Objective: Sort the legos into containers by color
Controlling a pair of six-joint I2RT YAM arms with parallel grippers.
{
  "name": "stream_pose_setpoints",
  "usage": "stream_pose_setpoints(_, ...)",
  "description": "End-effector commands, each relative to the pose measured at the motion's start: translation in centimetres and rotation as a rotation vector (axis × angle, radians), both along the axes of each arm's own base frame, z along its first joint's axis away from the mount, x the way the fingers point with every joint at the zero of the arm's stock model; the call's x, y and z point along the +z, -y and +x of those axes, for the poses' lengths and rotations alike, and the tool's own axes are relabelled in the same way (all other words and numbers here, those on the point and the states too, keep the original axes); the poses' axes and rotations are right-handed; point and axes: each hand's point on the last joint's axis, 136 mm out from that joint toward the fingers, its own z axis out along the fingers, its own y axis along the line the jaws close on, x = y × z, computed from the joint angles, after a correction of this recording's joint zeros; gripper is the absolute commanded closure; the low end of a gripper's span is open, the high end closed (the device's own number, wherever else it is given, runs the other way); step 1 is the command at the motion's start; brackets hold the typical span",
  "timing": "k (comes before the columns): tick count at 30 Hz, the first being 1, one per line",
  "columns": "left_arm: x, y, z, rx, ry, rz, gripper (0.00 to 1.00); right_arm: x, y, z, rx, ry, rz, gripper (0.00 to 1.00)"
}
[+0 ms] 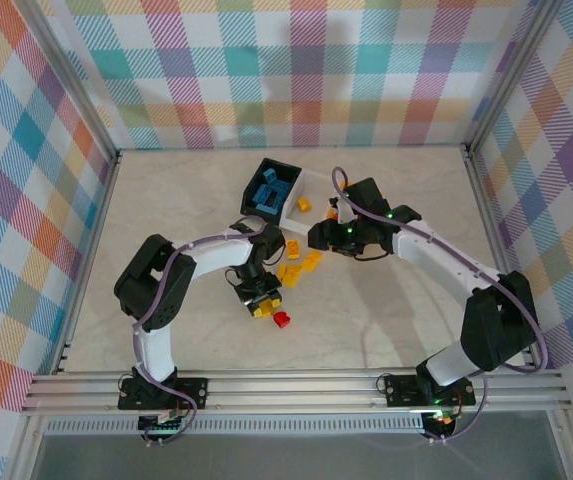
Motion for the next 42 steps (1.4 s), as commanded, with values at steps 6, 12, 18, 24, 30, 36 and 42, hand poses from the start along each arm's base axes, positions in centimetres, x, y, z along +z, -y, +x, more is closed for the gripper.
stream_pose_setpoints(6,1.6,0.7,2.8,-0.163,0.137,-0.004,0.73,2.5,1.2,-1.0,-0.034,0.057,-0.007,0.42)
stream_pose_setpoints(12,6.5,0.6,7.7,-0.249,0.335,0.004,0.73,3.1,2.6,-1.7,-0.059,0.078,-0.042,0.37)
stream_pose_setpoints(18,11.9,3.3,15.6,-0.304,0.573,-0.032,0.72,2.9,3.5,-1.7,-0.113,0.071,-0.019,0.33)
stream_pose_setpoints(24,12.8,8.1,23.5,-0.373,0.708,-0.091,0.71,2.9,2.9,-1.4,-0.093,0.046,-0.006,0.32)
stream_pose_setpoints(30,12.0,10.9,28.3,-0.371,0.790,-0.132,0.70,1.8,2.8,-2.0,-0.042,0.011,-0.033,0.32)
stream_pose_setpoints(36,10.3,11.4,30.1,-0.346,0.810,-0.161,0.66,1.5,3.1,-2.8,-0.021,-0.005,-0.048,0.31)
stream_pose_setpoints(42,11.0,11.6,29.9,-0.351,0.811,-0.186,0.43,1.1,2.9,-2.9,-0.004,-0.022,-0.052,0.28)
